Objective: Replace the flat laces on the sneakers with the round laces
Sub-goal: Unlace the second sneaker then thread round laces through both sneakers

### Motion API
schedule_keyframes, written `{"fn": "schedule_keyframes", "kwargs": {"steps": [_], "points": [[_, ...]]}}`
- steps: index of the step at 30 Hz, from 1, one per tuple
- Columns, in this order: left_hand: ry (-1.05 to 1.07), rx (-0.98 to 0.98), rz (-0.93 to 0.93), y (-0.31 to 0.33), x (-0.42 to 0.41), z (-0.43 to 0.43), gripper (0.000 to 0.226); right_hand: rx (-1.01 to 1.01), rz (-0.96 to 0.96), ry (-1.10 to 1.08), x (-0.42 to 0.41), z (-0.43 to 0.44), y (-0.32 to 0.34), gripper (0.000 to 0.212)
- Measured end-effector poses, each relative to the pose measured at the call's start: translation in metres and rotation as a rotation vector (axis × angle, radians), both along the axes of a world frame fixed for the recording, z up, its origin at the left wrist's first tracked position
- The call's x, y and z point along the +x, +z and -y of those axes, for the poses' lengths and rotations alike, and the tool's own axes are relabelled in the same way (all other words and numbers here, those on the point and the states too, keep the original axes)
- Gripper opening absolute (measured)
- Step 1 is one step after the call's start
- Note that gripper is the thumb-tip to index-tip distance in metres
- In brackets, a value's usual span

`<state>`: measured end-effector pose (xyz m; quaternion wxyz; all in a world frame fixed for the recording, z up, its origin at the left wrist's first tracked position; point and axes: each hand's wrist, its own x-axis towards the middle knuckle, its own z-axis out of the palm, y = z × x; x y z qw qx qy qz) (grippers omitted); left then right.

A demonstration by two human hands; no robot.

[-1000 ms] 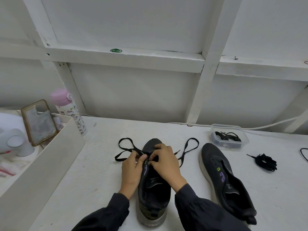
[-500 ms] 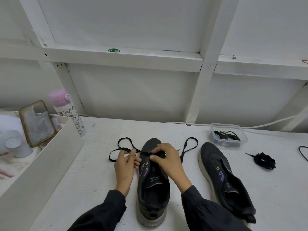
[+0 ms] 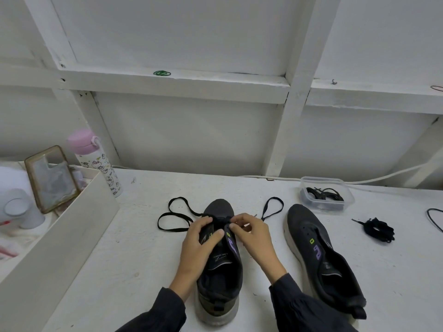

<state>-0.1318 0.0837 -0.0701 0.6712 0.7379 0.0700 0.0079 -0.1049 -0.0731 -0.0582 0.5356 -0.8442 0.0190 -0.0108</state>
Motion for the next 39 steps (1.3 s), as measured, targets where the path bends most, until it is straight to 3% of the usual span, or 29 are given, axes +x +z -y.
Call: {"fn": "schedule_keyframes", "kwargs": {"steps": [3,7,13,18,24,29,39], "points": [[-0.095,0.016,-0.034,-0.002,-0.003,-0.001,0.087,-0.101,0.068,0.005,0.004,-0.003,0.000,0.014],[-0.187,0.033,-0.045,-0.003,-0.007,-0.002,0.103,-0.299,0.191,0.078,0.013,-0.003,0.003,0.009],[-0.180,0.041,-0.055,-0.001,-0.008,-0.002,0.101,-0.552,0.232,0.204,0.019,-0.010,0.010,0.012],[-0.179,0.046,-0.048,-0.001,-0.010,-0.002,0.097,-0.518,0.226,0.175,0.022,-0.012,0.009,0.014],[-0.177,0.022,-0.063,-0.002,-0.009,-0.002,0.086,-0.238,0.063,0.179,0.028,0.006,0.011,0.008],[-0.169,0.019,-0.075,-0.003,-0.008,-0.002,0.098,-0.270,0.078,0.170,0.025,0.007,0.012,0.009],[-0.176,0.019,-0.061,-0.003,-0.009,-0.002,0.089,-0.492,0.169,0.096,0.032,-0.010,0.013,0.009]]}}
